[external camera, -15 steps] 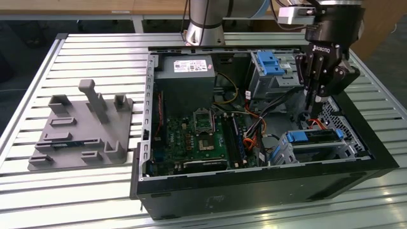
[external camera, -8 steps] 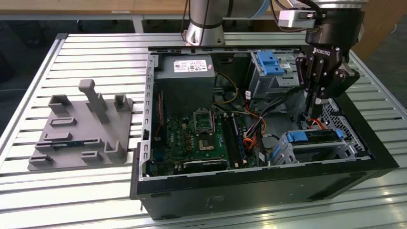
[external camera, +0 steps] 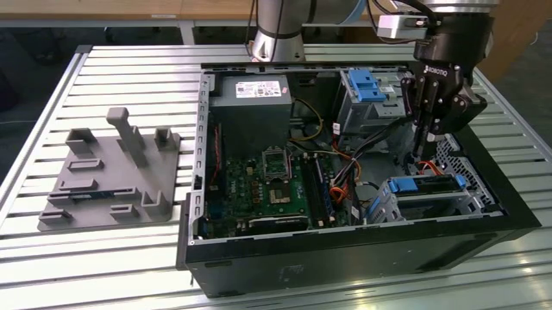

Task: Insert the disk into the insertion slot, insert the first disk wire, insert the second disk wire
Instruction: 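Insert the second disk wire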

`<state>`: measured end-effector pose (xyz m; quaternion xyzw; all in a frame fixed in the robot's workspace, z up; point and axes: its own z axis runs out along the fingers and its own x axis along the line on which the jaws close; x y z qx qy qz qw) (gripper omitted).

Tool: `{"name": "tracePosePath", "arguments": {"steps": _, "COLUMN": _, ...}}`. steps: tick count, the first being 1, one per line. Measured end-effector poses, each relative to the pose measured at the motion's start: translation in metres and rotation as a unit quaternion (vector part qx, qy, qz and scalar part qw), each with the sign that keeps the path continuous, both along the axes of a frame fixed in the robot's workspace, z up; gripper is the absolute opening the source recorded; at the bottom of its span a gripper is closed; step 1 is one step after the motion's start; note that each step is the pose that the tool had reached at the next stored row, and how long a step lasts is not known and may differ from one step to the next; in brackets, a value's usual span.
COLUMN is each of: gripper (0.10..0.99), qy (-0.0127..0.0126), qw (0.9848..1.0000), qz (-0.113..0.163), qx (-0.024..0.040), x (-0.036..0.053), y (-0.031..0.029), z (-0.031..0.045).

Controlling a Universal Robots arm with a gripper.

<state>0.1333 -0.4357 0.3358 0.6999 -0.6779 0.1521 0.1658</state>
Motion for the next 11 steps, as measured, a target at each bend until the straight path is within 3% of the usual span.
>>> {"name": "tracePosePath", "arguments": {"steps": 11, "gripper": 0.231, "qy": 0.0, "qw": 0.9998, "qz": -0.016, "qx": 0.0112, "x": 0.0012, "y": 0.0, "z": -0.0003}}
